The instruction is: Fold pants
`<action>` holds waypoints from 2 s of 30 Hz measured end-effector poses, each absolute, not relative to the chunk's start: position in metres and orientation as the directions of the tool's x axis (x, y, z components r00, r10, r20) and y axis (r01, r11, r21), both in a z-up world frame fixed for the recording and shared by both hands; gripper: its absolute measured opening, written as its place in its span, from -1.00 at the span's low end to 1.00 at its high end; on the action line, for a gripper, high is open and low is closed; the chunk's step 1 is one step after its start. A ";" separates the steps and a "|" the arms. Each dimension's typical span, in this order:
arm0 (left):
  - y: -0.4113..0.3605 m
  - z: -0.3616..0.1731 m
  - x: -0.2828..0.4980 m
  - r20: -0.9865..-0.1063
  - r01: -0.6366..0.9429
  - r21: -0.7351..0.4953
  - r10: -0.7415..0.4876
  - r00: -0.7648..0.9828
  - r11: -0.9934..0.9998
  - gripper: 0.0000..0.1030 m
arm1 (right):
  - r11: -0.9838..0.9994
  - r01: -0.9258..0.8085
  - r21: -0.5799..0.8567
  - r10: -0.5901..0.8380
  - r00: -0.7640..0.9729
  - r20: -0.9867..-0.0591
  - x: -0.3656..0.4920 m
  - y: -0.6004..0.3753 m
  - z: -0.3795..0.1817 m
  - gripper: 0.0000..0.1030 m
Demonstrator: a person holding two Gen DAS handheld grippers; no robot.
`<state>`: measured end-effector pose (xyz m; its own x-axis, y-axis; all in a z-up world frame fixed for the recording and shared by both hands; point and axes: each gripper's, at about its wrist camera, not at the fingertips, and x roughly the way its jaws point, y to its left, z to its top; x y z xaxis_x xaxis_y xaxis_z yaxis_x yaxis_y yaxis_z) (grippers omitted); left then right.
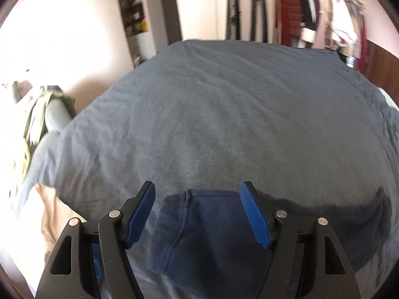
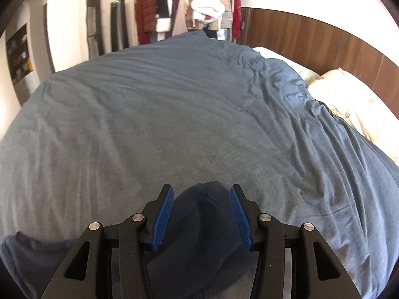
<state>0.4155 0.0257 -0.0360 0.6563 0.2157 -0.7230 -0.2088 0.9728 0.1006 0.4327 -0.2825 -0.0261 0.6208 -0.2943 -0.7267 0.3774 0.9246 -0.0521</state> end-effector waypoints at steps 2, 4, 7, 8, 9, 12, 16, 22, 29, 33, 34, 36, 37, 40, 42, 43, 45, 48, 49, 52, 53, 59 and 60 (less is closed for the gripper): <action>0.021 -0.028 0.400 -0.690 -0.173 0.123 0.209 0.693 0.977 0.36 | 0.937 0.348 -0.041 -0.271 0.645 -0.715 0.418 -0.282 -0.020 -0.07; 0.014 -0.021 0.386 -0.660 -0.141 0.147 0.203 0.723 0.979 0.48 | 0.947 0.320 -0.036 -0.252 0.668 -0.701 0.404 -0.281 -0.015 -0.03; 0.001 -0.014 0.361 -0.623 -0.092 0.173 0.181 0.761 0.981 0.54 | 0.961 0.277 -0.023 -0.220 0.708 -0.671 0.378 -0.284 -0.007 0.18; -0.003 -0.012 0.354 -0.614 -0.079 0.180 0.175 0.770 0.980 0.54 | 0.963 0.267 -0.021 -0.213 0.715 -0.666 0.371 -0.286 -0.005 0.18; -0.006 -0.010 0.348 -0.605 -0.071 0.185 0.170 0.778 0.980 0.59 | 0.966 0.259 -0.015 -0.203 0.720 -0.664 0.365 -0.289 -0.003 0.18; -0.017 -0.004 0.325 -0.574 -0.046 0.191 0.149 0.805 0.981 0.65 | 0.972 0.234 0.008 -0.173 0.737 -0.653 0.345 -0.299 0.003 0.18; -0.038 0.001 0.299 -0.533 0.013 0.214 0.106 0.839 0.977 0.70 | 0.981 0.193 0.026 -0.135 0.768 -0.626 0.319 -0.309 0.013 0.18; -0.075 0.003 0.260 -0.431 0.072 0.277 0.057 0.901 0.958 0.72 | 0.988 0.135 0.070 -0.063 0.786 -0.615 0.294 -0.330 0.011 0.18; -0.122 -0.025 0.248 -0.429 0.149 0.329 0.007 0.903 0.932 0.72 | 0.997 0.044 -0.056 -0.069 0.777 -0.626 0.291 -0.347 -0.007 0.18; -0.139 -0.042 0.252 -0.462 0.176 0.328 -0.005 0.887 0.928 0.72 | 0.989 -0.008 -0.149 -0.090 0.767 -0.635 0.296 -0.352 -0.019 0.18; -0.144 -0.047 0.254 -0.463 0.175 0.336 0.000 0.886 0.925 0.72 | 0.984 -0.028 -0.174 -0.091 0.765 -0.638 0.299 -0.353 -0.023 0.17; -0.150 -0.057 0.252 -0.464 0.179 0.348 0.003 0.886 0.920 0.72 | 0.973 -0.054 -0.224 -0.104 0.764 -0.637 0.303 -0.354 -0.030 0.17; -0.154 -0.062 0.253 -0.469 0.190 0.356 -0.001 0.883 0.915 0.72 | 0.968 -0.067 -0.244 -0.107 0.765 -0.635 0.304 -0.354 -0.033 0.17; -0.166 -0.073 0.255 -0.474 0.214 0.386 -0.006 0.880 0.898 0.72 | 0.927 -0.136 -0.349 -0.118 0.778 -0.617 0.309 -0.347 -0.045 0.13; -0.173 -0.079 0.256 -0.473 0.223 0.401 -0.007 0.881 0.888 0.72 | 0.888 -0.179 -0.425 -0.127 0.791 -0.598 0.312 -0.342 -0.053 0.02; -0.174 -0.082 0.256 -0.474 0.228 0.404 -0.011 0.880 0.886 0.72 | 0.866 -0.193 -0.461 -0.134 0.799 -0.586 0.312 -0.339 -0.057 -0.02; -0.178 -0.086 0.257 -0.479 0.241 0.400 -0.022 0.877 0.884 0.72 | 0.827 -0.210 -0.522 -0.148 0.814 -0.562 0.314 -0.335 -0.064 -0.10; -0.180 -0.090 0.261 -0.484 0.251 0.400 -0.029 0.875 0.882 0.72 | 0.736 -0.228 -0.638 -0.181 0.842 -0.509 0.317 -0.327 -0.076 -0.21; -0.181 -0.092 0.265 -0.488 0.253 0.399 -0.029 0.872 0.881 0.71 | 0.695 -0.240 -0.678 -0.185 0.851 -0.491 0.318 -0.323 -0.081 -0.23; -0.183 -0.097 0.273 -0.501 0.259 0.389 -0.033 0.865 0.884 0.64 | 0.644 -0.261 -0.719 -0.183 0.860 -0.477 0.323 -0.318 -0.088 -0.30; -0.184 -0.098 0.276 -0.509 0.268 0.381 -0.041 0.860 0.885 0.61 | 0.635 -0.267 -0.725 -0.181 0.861 -0.475 0.325 -0.317 -0.091 -0.34; -0.189 -0.106 0.284 -0.531 0.315 0.381 -0.073 0.844 0.869 0.48 | 0.593 -0.332 -0.734 -0.158 0.846 -0.510 0.333 -0.310 -0.113 -0.45; -0.189 -0.107 0.283 -0.532 0.319 0.383 -0.075 0.843 0.867 0.47 | 0.581 -0.340 -0.740 -0.161 0.843 -0.513 0.334 -0.308 -0.118 -0.46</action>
<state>0.2829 -0.1893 -0.1073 0.8433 -0.0753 -0.5321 0.3189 0.8671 0.3827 0.3344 -0.3085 -0.1176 0.8431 -0.1606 -0.5132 -0.3398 0.5806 -0.7399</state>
